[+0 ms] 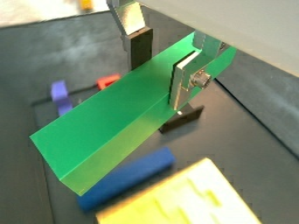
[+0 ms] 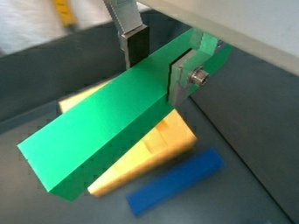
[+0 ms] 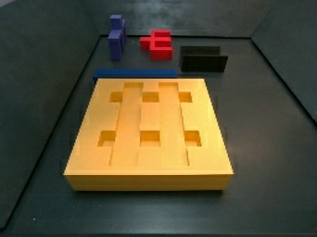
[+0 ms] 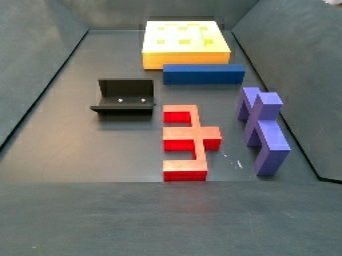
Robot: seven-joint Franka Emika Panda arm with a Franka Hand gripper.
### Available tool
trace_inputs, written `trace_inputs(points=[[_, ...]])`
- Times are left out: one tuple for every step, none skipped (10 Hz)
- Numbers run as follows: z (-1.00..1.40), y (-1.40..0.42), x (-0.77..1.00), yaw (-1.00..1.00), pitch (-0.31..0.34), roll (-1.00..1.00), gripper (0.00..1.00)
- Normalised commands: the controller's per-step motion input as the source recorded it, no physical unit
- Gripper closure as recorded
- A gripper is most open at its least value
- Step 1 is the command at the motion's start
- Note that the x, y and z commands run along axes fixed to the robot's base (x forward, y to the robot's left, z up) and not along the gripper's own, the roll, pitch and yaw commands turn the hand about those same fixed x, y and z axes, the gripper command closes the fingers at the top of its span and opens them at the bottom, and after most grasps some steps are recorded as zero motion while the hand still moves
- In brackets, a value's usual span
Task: Pick up the green object. Move up. Move to above the board. Insert the green object.
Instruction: Move to above the board.
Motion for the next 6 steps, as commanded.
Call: trace_inputs(points=[[0.25, -1.40, 0.41, 1.00, 0.106, 0.01, 1.00], [0.25, -1.40, 0.46, 1.00, 0.113, 0.00, 1.00], [0.13, -0.73, 0.27, 1.00, 0.120, 0.01, 1.00], [0.06, -0.25, 0.14, 1.00, 0.128, 0.01, 1.00], [0.03, -0.05, 0.06, 1.00, 0.128, 0.01, 1.00], [0.02, -0.03, 0.02, 1.00, 0.124, 0.00, 1.00]])
